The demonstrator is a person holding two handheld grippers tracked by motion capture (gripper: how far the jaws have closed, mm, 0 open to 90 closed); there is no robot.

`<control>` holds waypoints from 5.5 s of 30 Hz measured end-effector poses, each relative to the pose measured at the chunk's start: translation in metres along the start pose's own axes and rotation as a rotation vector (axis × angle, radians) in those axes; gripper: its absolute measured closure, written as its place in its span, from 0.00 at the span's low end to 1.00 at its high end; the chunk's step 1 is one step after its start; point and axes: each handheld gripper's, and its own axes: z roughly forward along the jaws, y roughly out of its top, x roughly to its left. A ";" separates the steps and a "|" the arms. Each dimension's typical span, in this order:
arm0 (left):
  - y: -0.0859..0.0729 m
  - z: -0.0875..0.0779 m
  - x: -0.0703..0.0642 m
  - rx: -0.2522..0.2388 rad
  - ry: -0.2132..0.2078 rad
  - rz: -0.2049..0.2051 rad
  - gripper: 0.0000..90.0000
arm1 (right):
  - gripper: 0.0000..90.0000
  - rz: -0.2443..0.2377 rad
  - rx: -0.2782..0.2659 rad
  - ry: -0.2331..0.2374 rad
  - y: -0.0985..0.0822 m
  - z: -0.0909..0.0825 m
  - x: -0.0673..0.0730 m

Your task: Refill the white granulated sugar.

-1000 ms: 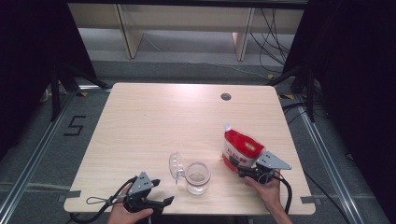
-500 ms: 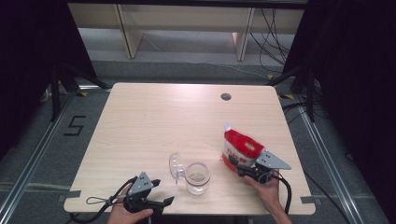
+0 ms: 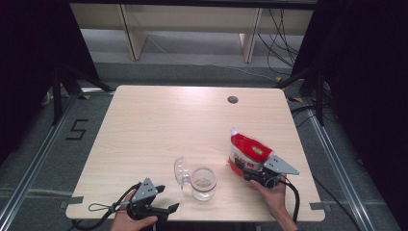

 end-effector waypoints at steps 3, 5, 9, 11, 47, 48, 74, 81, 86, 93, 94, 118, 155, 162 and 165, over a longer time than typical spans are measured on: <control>0.000 0.000 -0.002 0.005 -0.004 -0.023 0.23 | 0.44 0.001 0.007 0.015 0.001 0.001 0.001; 0.000 0.001 -0.001 0.000 -0.006 -0.012 0.23 | 0.45 0.021 0.055 0.019 0.001 -0.002 0.003; 0.000 0.001 0.000 -0.007 -0.007 0.003 0.23 | 0.47 0.003 0.028 0.008 0.001 -0.001 0.004; 0.000 0.000 -0.002 -0.004 -0.005 -0.007 0.23 | 0.48 0.019 0.062 -0.012 0.002 -0.004 0.005; -0.001 -0.001 -0.003 0.011 -0.009 0.001 0.23 | 0.50 0.014 0.077 0.009 -0.001 -0.002 0.005; -0.001 -0.001 -0.003 0.012 -0.008 0.002 0.23 | 0.50 0.011 0.067 0.021 -0.001 0.000 0.005; 0.000 -0.004 0.000 -0.001 -0.003 0.026 0.23 | 0.53 -0.092 0.079 0.058 0.030 -0.030 0.016; -0.001 -0.005 0.000 0.004 0.001 0.010 0.23 | 0.53 -0.148 0.061 0.103 0.038 -0.036 0.031; 0.000 -0.006 0.001 0.011 0.001 0.037 0.23 | 0.53 -0.214 0.069 0.103 0.038 -0.039 0.035; 0.000 -0.005 0.000 0.006 0.005 0.021 0.23 | 0.53 -0.313 0.114 0.127 0.042 -0.045 0.039; 0.000 -0.005 0.000 0.008 0.003 0.022 0.23 | 0.53 -0.345 0.109 0.122 0.043 -0.046 0.039; -0.002 -0.006 0.001 -0.010 0.012 0.035 0.22 | 0.54 -0.671 0.323 0.089 0.053 -0.054 0.061; -0.003 -0.003 0.001 0.002 0.014 0.045 0.22 | 0.54 -1.156 0.434 0.047 0.061 -0.040 0.080; -0.003 -0.005 0.000 0.015 0.019 0.047 0.22 | 0.54 -1.142 0.446 0.040 0.061 -0.039 0.078; -0.004 -0.003 0.000 0.002 0.015 0.044 0.22 | 0.55 -1.197 0.441 0.048 0.064 -0.038 0.078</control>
